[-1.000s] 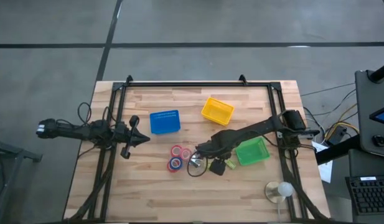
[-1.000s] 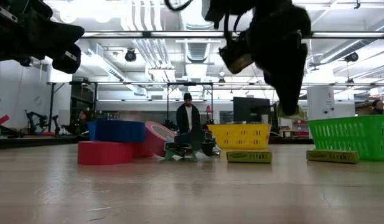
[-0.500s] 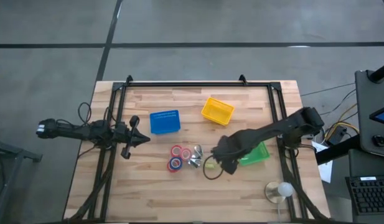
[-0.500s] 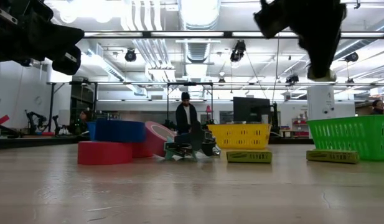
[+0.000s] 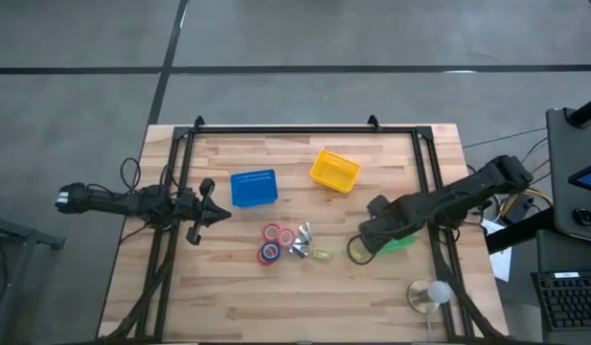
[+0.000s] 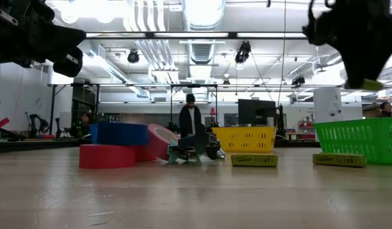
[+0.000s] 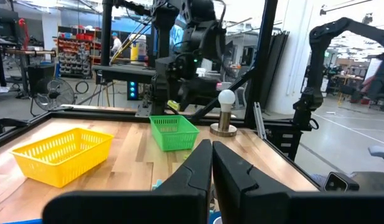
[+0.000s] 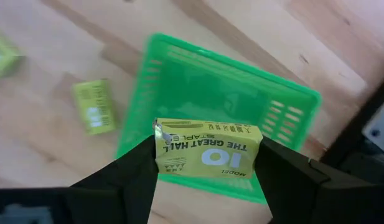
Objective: Pick and place Stapler, Stapler remover, tape
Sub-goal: Put the top green staple box into the green bin
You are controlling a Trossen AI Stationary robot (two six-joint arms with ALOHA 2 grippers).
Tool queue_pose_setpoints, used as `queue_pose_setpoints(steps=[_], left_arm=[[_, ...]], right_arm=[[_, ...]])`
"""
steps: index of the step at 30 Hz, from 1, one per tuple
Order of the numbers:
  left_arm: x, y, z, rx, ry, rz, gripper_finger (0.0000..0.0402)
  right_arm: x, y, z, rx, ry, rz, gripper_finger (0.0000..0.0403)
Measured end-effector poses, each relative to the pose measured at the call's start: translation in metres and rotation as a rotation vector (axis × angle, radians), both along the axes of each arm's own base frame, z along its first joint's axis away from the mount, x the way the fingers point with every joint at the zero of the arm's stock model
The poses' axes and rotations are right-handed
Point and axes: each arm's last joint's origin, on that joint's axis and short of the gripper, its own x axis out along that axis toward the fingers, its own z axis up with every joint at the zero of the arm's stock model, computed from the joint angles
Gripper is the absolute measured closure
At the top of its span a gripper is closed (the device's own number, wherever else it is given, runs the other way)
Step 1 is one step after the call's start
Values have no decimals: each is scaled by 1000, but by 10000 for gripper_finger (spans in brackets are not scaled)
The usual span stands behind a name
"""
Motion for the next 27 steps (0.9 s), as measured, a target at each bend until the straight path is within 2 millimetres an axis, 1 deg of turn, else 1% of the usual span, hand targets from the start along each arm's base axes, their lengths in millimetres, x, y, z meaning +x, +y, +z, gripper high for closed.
queue_pose_setpoints(steps=[5, 9, 12, 16, 21, 27], left_arm=[[0, 0, 0, 0, 2, 0, 385], [0, 0, 0, 0, 2, 0, 385], [0, 0, 0, 0, 2, 0, 385], [0, 0, 0, 0, 2, 0, 385], [0, 0, 0, 0, 1, 0, 385], [0, 0, 0, 0, 1, 0, 385]], right_arm=[[-24, -8, -18, 13, -18, -73, 161], [-34, -12, -30, 36, -67, -107, 156], [-38, -14, -40, 46, -93, -124, 156], [-43, -18, -51, 30, -60, -142, 160], [-44, -21, -57, 27, -54, -148, 161], [-41, -23, -66, 36, -84, -143, 149]])
